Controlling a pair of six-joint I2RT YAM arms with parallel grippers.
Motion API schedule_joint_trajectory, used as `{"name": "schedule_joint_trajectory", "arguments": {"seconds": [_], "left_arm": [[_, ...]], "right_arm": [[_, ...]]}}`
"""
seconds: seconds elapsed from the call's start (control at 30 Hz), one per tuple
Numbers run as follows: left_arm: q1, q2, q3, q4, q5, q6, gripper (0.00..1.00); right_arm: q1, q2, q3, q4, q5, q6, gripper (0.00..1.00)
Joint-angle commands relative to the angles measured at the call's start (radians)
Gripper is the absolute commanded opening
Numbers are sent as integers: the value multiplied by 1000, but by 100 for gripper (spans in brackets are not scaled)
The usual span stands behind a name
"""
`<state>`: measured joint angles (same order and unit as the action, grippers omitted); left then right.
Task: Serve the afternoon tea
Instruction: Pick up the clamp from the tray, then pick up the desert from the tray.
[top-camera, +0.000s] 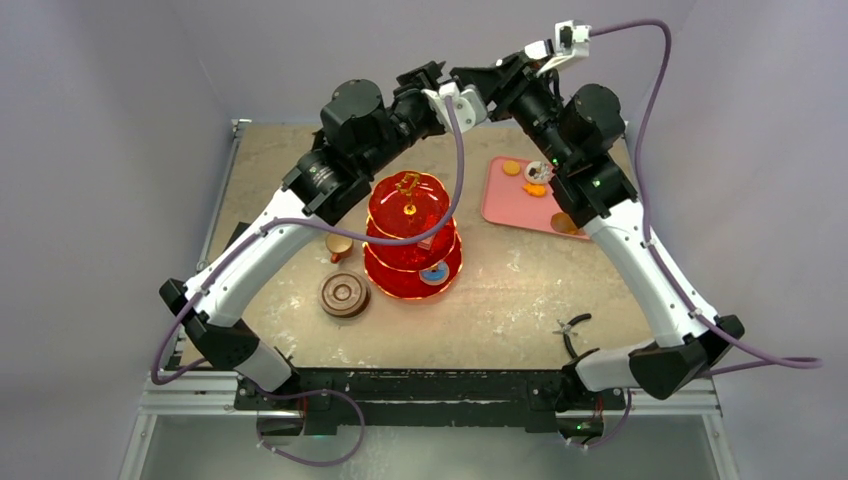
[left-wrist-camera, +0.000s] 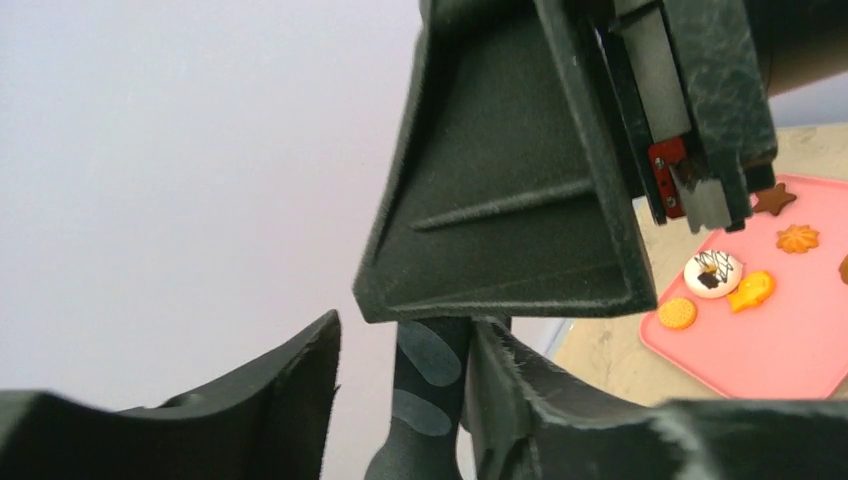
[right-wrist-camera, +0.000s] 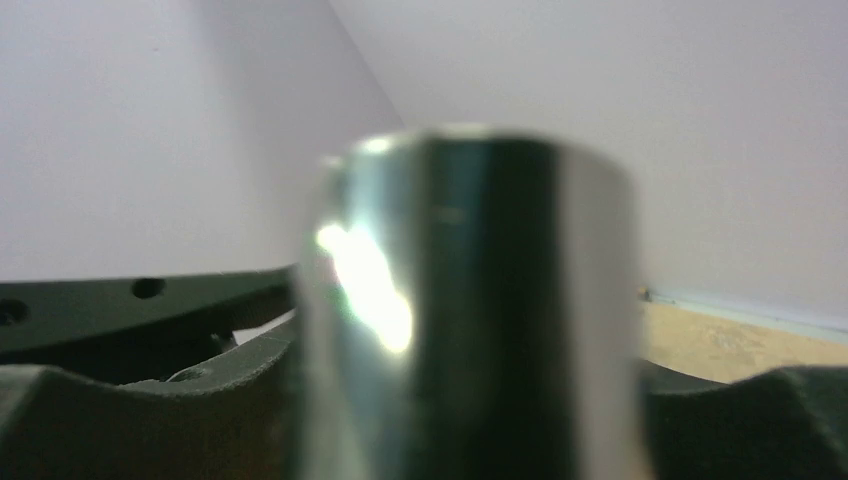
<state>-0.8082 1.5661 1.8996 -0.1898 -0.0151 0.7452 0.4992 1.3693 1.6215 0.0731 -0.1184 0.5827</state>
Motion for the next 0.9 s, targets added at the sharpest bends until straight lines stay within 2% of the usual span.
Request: {"name": "schedule_joint_trajectory", "arguments": {"seconds": [0.0,0.13,0.23,0.47,0.67,0.87], "left_arm": [[-3,-53,11,46,-6,-12,52],[-3,-60,12,25,-14,-27,69],[-2,-70,17,5,-15,-52,76],[-1,-85,46,-52,-32,-131,83],[7,-65,131,-153,-111,-260,89],[151,-33,183,-277,-136,-426,90]], "right_arm": [[-2,2,17,-38,28,-27,57],[-23,-2,10,-36,28,-27,51],[-40,-15,-11,-20,54,-46,50],[-120,-37,-103,40,113,-132,52],[-183,-53,-302,166,304,-285,55],[-237,-25,-488,328,386,-343,55]]}}
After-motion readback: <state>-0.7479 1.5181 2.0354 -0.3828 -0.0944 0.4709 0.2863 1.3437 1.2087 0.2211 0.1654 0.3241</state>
